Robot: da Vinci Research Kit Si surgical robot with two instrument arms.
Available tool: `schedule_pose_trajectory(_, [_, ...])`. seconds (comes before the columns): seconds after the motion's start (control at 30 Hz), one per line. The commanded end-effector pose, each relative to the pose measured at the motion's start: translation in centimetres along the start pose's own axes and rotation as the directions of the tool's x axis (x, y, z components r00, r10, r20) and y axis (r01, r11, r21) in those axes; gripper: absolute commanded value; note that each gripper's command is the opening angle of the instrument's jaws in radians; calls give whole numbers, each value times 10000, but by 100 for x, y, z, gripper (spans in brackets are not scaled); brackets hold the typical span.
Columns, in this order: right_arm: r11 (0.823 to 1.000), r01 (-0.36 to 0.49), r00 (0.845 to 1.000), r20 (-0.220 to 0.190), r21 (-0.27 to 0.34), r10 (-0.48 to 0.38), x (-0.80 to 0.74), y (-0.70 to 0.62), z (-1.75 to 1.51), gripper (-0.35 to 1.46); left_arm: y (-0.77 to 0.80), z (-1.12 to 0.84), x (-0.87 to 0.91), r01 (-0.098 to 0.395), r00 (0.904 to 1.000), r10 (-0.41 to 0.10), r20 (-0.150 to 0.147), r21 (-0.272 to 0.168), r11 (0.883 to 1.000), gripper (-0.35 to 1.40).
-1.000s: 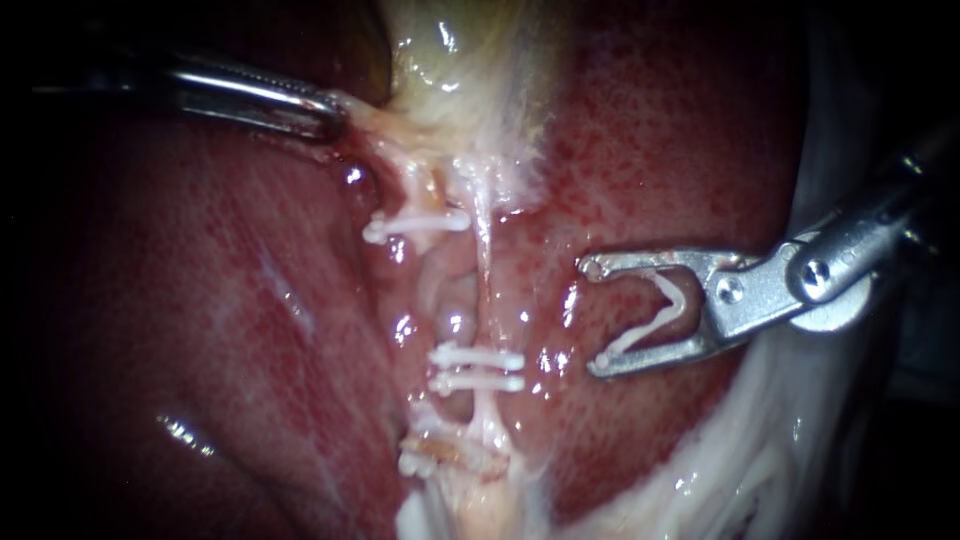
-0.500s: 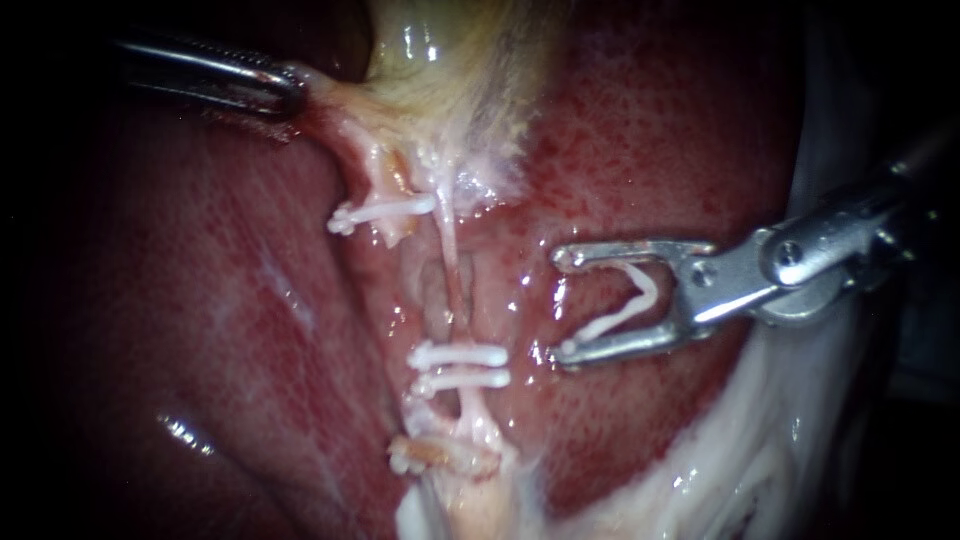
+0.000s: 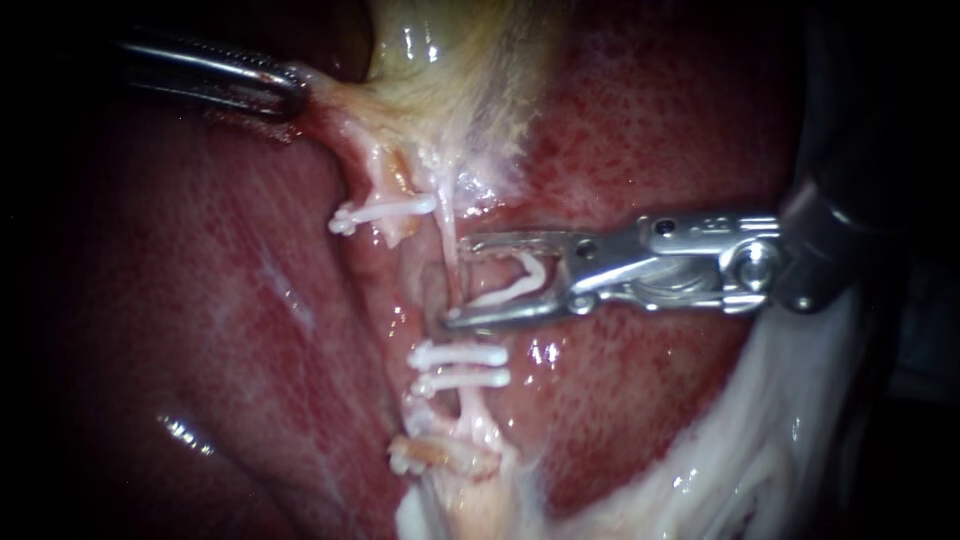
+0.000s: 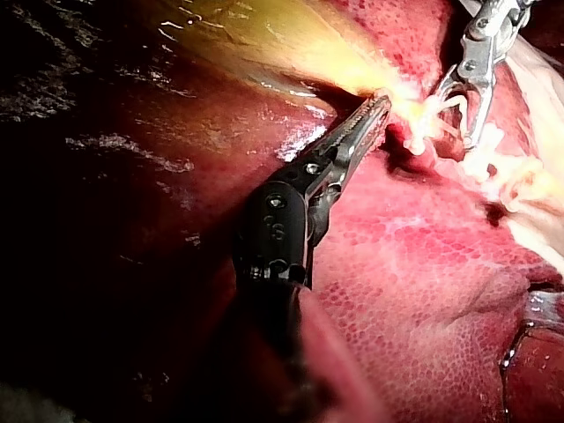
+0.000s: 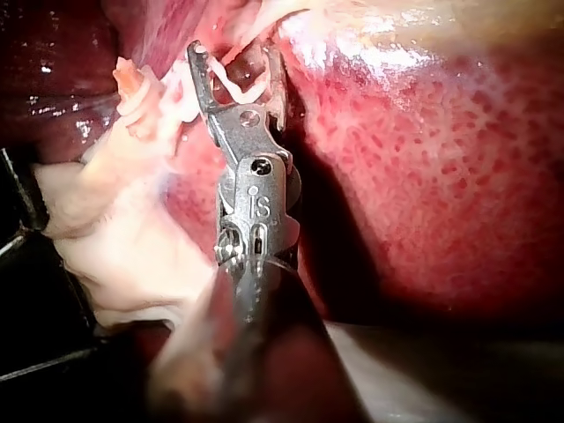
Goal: Clipping third clip right tube
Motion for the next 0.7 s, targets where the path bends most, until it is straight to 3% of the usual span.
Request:
schedule_pose_trajectory(0.03, [9999, -138, 9998, -128, 104, 139, -1, 1, 4, 50, 0, 0, 0, 1, 10000, -1, 0, 0, 10000, -35])
schedule_pose_trajectory(0.13, [9980, -495, 9973, -518, 389, 515, 0, 2, 12, 50, 0, 1, 0, 2, 10000, -2, 0, 2, 10000, -35])
schedule_pose_trajectory(0.23, [9913, -873, 9877, -1207, 984, 990, 7, 3, 14, 50, 0, 1, 0, 2, 10000, -2, 0, 2, 10000, -35])
schedule_pose_trajectory(0.4, [9779, -1128, 9651, -2148, 1758, 1499, 32, -3, 6, 49, 0, 1, 0, 2, 10000, -2, 0, 2, 10000, -35])
schedule_pose_trajectory(0.53, [9711, -1261, 9537, -2447, 2024, 1749, 51, -13, -2, 49, 0, 0, 0, 2, 10000, -2, 0, 1, 10000, -35])
schedule_pose_trajectory(0.7, [9623, -1666, 9454, -2425, 2151, 2179, 55, -18, -5, 46, 0, 1, 0, 1, 10000, -1, 0, 0, 10000, -35])
